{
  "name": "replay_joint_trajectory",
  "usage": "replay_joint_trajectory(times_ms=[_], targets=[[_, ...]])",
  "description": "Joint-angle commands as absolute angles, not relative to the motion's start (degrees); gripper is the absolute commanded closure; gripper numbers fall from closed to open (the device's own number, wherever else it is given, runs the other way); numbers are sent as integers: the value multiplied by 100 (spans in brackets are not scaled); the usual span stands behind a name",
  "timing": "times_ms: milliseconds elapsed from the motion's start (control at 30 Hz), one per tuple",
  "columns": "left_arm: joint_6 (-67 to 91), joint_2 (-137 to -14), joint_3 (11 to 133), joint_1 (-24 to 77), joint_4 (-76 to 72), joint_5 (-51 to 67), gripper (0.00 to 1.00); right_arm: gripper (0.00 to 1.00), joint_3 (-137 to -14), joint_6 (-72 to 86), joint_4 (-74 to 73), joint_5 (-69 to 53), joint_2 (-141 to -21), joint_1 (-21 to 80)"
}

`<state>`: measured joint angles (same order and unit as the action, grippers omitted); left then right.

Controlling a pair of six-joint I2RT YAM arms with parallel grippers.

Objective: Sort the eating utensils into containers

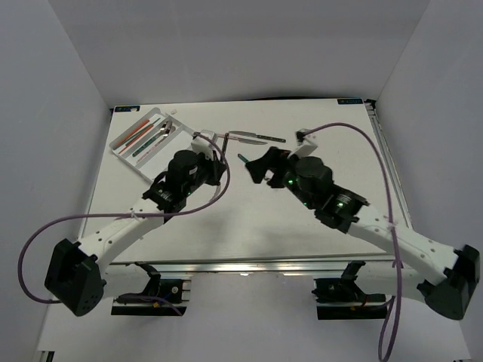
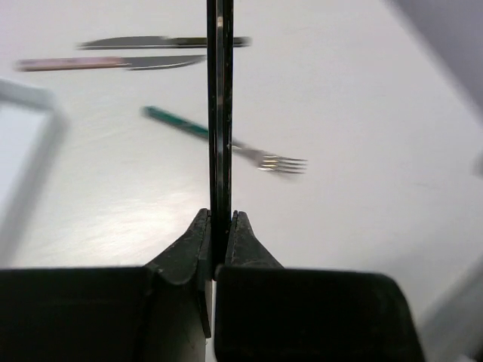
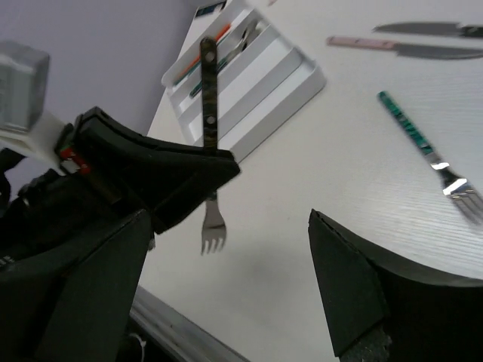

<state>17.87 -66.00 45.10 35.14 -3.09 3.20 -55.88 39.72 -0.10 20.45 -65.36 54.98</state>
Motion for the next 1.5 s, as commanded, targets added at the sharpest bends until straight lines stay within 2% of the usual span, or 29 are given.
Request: replay_joint_trajectory(times_ms=[0,100,233,367,500,767,900,967,1000,1067,1100,1133,1333,1467], targets=[[424,-7065,5044,3428,648,-1465,100,11,-5424,3999,-779,2671,-5515,5011],[-718,-7812,5440,3043,677,-2249,100,11,-4844,3824,-983,2242,-4467,4169],[-2106,-9014,6385,2190,693,-2224,100,10,-4579,3507,-1484,1961,-3509,4008],[-2784,-9693,7276,1399,668,-1978,100,11,-4597,3278,-2047,1469,-3366,4008],[-4267,-9966,7252,1108,362,-1740,100,11,-4448,3208,-2285,950,-3113,3999],[-4509,-10450,7339,791,193,-1319,100,11,-4377,2883,-2241,905,-2883,4008],[-4404,-10784,7453,738,211,-1204,97,11,-4447,2777,-2189,888,-2971,4008],[-4386,-10889,7497,721,211,-1160,92,11,-4421,2795,-2136,826,-2971,4008],[-4316,-10985,7567,729,263,-1134,82,11,-4403,2804,-2092,791,-2971,4008],[-4280,-11021,7664,729,325,-1029,70,11,-4359,2830,-2057,730,-2979,3999],[-4158,-11074,7699,738,386,-994,54,11,-4359,2839,-2057,712,-3006,4008],[-4122,-11013,7725,730,395,-915,50,11,-4377,2839,-2048,703,-3023,4008],[-3999,-10469,7515,729,255,-765,37,11,-4395,2839,-1908,677,-3190,4008],[-3832,-10030,7384,738,255,-572,31,11,-4456,2742,-1696,677,-3663,4008]])
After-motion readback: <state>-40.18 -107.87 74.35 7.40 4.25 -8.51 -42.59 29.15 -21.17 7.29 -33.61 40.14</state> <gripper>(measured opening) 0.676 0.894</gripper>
